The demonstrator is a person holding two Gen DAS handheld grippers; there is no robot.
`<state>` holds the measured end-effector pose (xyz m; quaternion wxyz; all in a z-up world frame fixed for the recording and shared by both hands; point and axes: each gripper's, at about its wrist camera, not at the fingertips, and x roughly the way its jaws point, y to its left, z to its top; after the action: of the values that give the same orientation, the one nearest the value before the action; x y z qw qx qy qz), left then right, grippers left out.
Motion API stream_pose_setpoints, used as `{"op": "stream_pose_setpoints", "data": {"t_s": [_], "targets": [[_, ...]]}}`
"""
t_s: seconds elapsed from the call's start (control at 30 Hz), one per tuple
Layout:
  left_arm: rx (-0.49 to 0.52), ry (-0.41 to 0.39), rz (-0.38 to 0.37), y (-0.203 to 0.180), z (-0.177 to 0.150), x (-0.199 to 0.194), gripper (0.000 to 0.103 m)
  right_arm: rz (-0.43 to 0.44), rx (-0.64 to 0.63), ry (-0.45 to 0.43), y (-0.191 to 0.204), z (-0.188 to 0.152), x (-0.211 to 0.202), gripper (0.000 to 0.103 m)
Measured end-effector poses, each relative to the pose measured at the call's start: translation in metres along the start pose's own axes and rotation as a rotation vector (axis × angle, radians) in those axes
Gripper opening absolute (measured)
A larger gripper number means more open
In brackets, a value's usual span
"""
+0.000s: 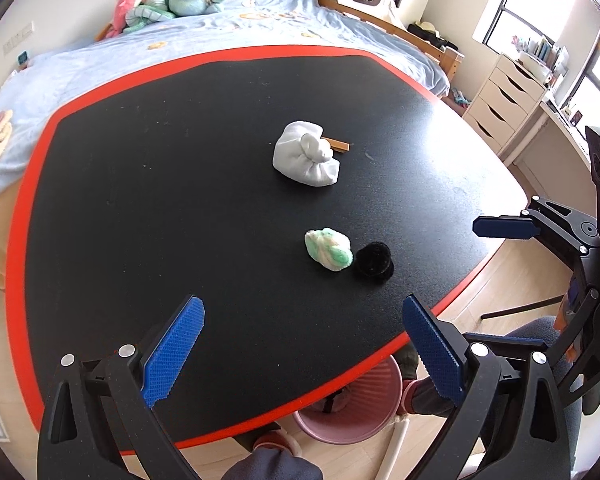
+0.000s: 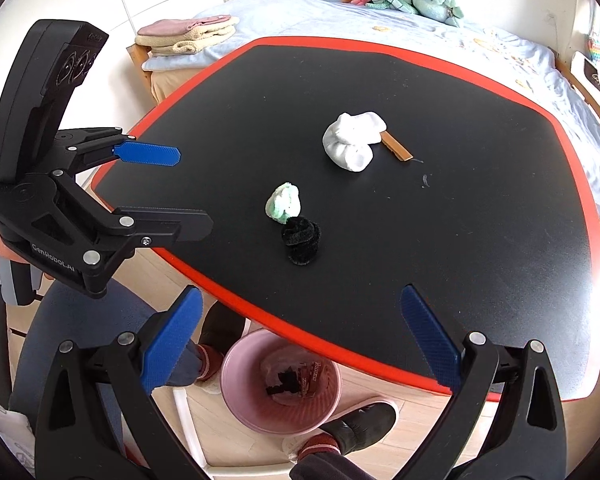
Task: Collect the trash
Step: 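Move both open grippers back over the table items, then grasp the black round item with the right gripper while the left grasps the green-white cloth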
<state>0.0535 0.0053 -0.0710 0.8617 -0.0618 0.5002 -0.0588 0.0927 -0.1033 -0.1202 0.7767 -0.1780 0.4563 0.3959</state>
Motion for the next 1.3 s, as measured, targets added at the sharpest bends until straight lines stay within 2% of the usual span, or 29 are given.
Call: {"op": "stream_pose_setpoints", "data": {"t_s": [0.2,0.4,0.57,0.63,0.8,0.9,0.97,1.1,1.17,1.3], "targets": [[0.006,0.016,-0.001,0.009,0.004,0.016,0.095,-0.003,-0.006,0.019,-0.008,0.006,0.022,0.097],[0.009,0.026,-0.005,0.017,0.007,0.029,0.095,-0.004,-0.028,0.023,-0.016,0.012,0.040,0.082],[0.008,0.026,-0.017,0.017,0.009,0.036,0.095,0.004,-0.041,-0.003,-0.020,0.018,0.046,0.062],[0.011,0.021,-0.020,0.016,0.010,0.038,0.095,0.006,-0.048,-0.005,-0.022,0.020,0.048,0.047],[0.030,0.016,-0.032,0.011,0.012,0.042,0.095,0.016,-0.069,-0.012,-0.023,0.024,0.051,0.021],[0.045,0.014,-0.047,0.005,0.016,0.046,0.095,0.020,-0.064,-0.013,-0.025,0.026,0.052,0.019],[0.056,0.017,-0.053,0.002,0.018,0.048,0.084,0.014,-0.060,-0.011,-0.025,0.027,0.052,0.019],[0.080,0.008,-0.037,-0.005,0.022,0.050,0.070,0.005,-0.042,-0.009,-0.031,0.027,0.050,0.019],[0.088,0.007,-0.030,-0.008,0.025,0.051,0.056,0.001,-0.034,-0.008,-0.032,0.027,0.050,0.019],[0.103,0.016,-0.015,-0.011,0.026,0.050,0.037,0.001,-0.014,-0.008,-0.035,0.027,0.051,0.019]]}}
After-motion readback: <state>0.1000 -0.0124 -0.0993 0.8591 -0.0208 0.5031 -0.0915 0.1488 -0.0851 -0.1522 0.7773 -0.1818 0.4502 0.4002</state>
